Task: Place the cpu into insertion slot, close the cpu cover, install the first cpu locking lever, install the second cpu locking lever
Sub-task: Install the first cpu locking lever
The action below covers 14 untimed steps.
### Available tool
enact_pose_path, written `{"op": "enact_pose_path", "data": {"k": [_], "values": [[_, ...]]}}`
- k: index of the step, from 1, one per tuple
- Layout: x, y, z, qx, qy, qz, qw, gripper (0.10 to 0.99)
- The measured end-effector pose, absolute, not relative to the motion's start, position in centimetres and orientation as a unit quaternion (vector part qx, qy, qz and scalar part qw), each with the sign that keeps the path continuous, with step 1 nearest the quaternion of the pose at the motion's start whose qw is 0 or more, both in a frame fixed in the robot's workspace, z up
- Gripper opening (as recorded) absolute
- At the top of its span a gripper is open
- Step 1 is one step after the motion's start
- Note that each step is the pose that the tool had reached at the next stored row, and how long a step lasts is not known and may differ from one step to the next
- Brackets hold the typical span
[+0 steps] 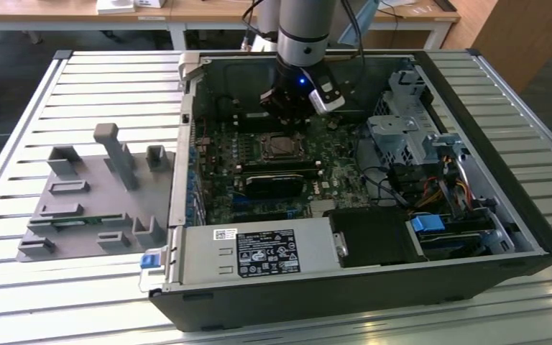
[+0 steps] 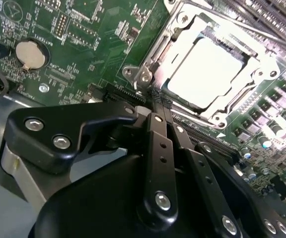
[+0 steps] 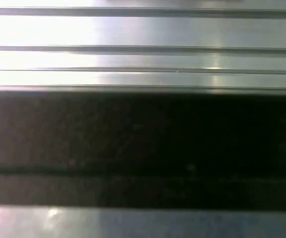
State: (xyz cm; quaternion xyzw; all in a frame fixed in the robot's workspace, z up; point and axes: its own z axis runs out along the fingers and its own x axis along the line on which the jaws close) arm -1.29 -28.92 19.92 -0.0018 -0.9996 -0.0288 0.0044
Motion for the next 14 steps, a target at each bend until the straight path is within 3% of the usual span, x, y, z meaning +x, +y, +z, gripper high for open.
{"op": "enact_pose_path", "data": {"k": [14], "values": [[-1.28, -28.87, 20.47, -0.002, -0.999, -0.032, 0.004, 0.106]]}}
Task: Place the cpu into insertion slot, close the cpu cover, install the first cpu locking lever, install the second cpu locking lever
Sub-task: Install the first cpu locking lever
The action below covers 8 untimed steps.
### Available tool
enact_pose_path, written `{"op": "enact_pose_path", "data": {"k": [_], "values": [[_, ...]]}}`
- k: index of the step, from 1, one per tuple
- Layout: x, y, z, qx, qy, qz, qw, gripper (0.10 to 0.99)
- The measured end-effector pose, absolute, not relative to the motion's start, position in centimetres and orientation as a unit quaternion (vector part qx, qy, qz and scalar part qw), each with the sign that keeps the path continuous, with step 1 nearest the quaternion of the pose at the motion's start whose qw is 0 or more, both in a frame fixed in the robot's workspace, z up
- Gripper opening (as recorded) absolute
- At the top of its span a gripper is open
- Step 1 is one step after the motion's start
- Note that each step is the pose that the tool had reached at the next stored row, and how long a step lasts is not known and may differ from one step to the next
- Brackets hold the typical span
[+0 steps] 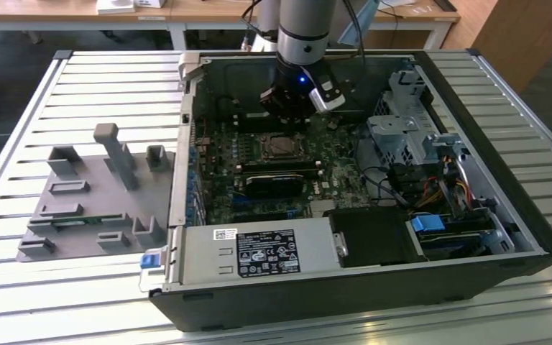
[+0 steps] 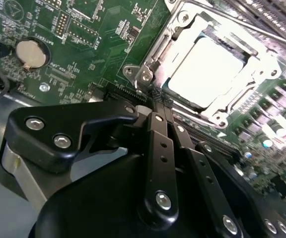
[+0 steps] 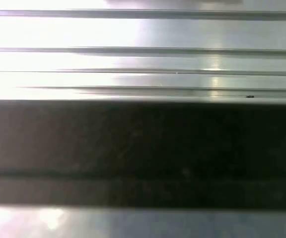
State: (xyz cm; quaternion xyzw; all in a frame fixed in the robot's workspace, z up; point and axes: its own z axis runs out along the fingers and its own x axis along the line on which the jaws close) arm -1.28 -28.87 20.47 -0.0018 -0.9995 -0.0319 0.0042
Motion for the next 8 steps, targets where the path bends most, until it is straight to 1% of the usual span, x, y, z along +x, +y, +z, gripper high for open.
{"op": "enact_pose_path", "data": {"k": [3, 8], "values": [[-1.28, -28.87, 21.10, -0.002, -0.999, -0.032, 0.004, 0.106], [-1.28, -28.94, 21.11, -0.002, -0.999, -0.032, 0.004, 0.106]]}}
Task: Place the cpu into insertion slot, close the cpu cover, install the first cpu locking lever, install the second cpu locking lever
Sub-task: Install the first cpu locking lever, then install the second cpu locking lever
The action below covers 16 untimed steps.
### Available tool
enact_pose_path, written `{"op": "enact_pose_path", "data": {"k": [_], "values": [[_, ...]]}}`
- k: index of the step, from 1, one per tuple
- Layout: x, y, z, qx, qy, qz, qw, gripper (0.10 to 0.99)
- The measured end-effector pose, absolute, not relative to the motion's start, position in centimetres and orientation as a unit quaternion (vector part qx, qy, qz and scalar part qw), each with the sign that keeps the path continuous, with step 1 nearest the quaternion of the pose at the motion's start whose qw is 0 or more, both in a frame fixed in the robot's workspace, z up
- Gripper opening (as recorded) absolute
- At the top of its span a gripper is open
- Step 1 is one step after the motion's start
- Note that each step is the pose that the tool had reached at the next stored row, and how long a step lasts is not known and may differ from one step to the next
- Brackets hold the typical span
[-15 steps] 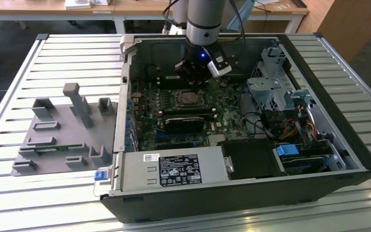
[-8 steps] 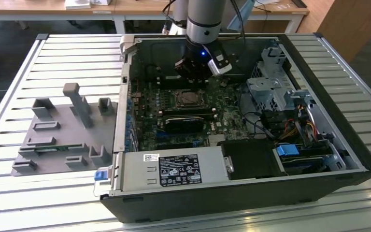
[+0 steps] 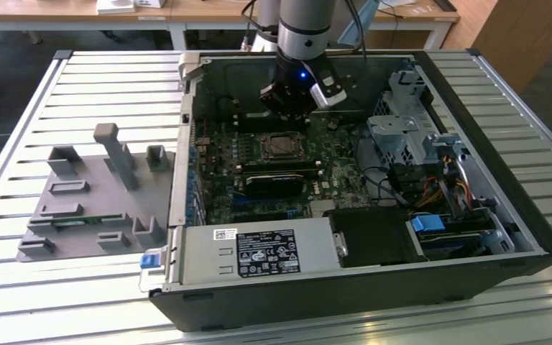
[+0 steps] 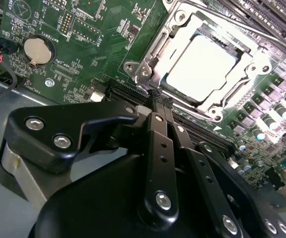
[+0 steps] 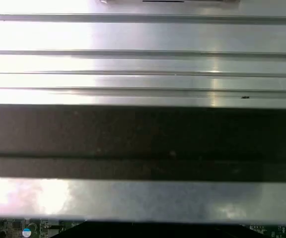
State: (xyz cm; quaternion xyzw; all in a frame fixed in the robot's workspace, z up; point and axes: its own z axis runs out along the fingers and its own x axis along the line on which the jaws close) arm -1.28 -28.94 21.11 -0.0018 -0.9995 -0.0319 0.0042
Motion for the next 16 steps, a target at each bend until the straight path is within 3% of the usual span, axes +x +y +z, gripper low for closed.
{"op": "enact_pose_path", "data": {"k": [16], "values": [[-1.27, -29.30, 21.12, -0.002, -0.999, -0.032, 0.004, 0.106]]}}
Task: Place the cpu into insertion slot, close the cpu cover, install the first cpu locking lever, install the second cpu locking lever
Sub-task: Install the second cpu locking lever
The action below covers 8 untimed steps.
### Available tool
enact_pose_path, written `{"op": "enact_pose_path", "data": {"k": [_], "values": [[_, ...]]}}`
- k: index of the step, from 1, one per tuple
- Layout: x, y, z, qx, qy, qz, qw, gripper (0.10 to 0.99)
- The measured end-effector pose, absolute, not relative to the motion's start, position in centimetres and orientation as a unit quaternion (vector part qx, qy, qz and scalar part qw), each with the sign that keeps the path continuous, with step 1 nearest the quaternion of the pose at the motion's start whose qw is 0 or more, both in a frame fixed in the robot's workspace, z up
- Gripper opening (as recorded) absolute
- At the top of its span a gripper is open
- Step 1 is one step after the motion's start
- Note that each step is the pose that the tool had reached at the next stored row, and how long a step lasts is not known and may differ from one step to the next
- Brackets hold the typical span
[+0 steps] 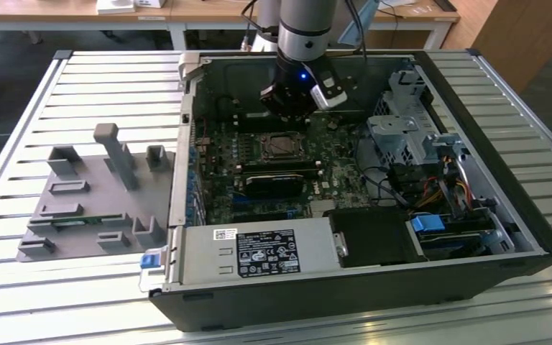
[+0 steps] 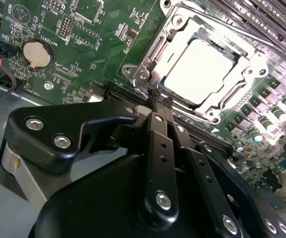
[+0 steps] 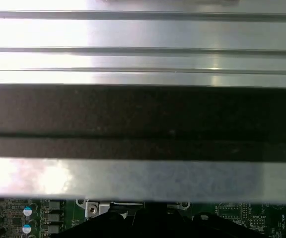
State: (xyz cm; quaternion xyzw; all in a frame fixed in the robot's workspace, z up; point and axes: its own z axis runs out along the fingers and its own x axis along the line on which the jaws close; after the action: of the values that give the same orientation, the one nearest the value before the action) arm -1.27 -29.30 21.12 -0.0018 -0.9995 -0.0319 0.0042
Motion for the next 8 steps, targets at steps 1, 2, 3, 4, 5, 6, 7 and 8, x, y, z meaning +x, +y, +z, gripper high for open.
{"op": "enact_pose_path", "data": {"k": [1, 2, 3, 4, 5, 6, 7, 8], "values": [[-1.27, -29.36, 21.12, -0.002, -0.999, -0.032, 0.004, 0.106], [-1.27, -29.44, 21.12, -0.002, -0.999, -0.032, 0.004, 0.106], [-1.27, -29.53, 21.12, -0.002, -0.999, -0.032, 0.004, 0.106], [-1.27, -29.63, 21.12, -0.002, -0.999, -0.032, 0.004, 0.106], [-1.26, -29.74, 21.12, -0.002, -0.999, -0.032, 0.004, 0.106], [-1.26, -29.85, 21.12, -0.002, -0.999, -0.032, 0.004, 0.106], [-1.26, -29.96, 21.12, -0.002, -0.999, -0.032, 0.004, 0.106], [-1.26, -30.09, 21.12, -0.002, -0.999, -0.032, 0.004, 0.106]]}}
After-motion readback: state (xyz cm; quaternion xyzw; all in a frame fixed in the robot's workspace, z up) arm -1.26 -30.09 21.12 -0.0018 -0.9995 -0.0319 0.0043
